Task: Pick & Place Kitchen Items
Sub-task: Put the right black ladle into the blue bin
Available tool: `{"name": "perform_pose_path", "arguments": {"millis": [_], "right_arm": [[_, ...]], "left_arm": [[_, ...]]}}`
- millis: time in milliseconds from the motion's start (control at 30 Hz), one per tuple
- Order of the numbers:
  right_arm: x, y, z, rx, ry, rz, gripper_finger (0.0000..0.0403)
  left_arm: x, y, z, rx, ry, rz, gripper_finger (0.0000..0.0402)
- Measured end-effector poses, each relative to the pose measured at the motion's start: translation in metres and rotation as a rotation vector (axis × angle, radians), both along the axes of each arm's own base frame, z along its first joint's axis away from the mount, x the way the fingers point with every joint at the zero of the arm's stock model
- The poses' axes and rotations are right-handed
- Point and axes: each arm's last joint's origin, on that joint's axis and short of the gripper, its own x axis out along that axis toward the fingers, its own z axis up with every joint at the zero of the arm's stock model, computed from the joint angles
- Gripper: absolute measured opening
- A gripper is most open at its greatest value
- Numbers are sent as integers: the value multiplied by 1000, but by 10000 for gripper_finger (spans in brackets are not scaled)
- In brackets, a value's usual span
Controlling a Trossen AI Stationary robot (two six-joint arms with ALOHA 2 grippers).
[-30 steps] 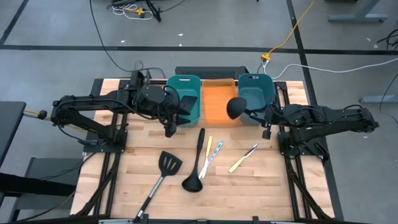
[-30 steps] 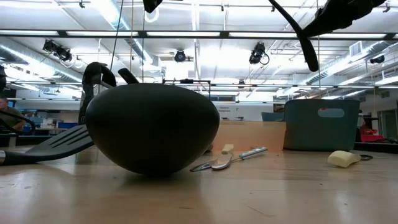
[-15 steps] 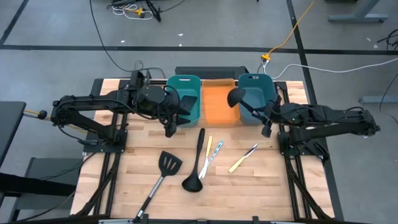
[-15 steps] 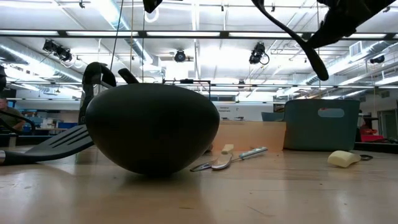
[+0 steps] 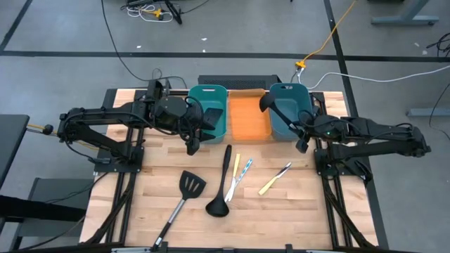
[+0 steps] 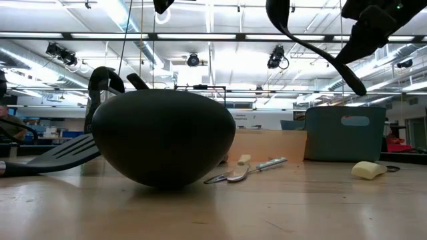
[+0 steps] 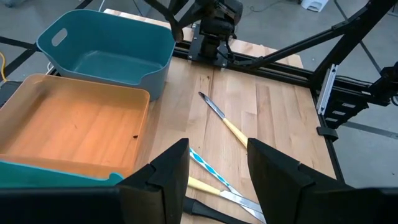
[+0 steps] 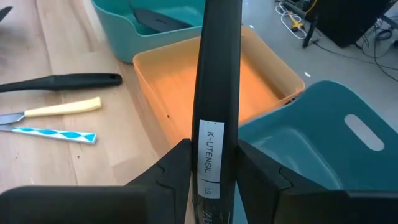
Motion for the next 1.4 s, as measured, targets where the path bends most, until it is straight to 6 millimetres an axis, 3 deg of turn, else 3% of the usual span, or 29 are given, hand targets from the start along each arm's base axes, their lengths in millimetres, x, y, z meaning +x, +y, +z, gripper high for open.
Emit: {"name": "perform_pose_path", "arguments": {"millis": [167, 633, 1400], "right_arm": [[-4, -2, 3, 7, -12, -20, 114], [-28, -7, 57, 4, -85, -103, 114], [-63, -2, 105, 63, -180, -168, 114]], "left_arm": [[0, 0, 0, 0, 0, 0, 167], [0, 0, 0, 11, 0, -6, 167], [0, 0, 0, 10, 1, -6, 167]]}}
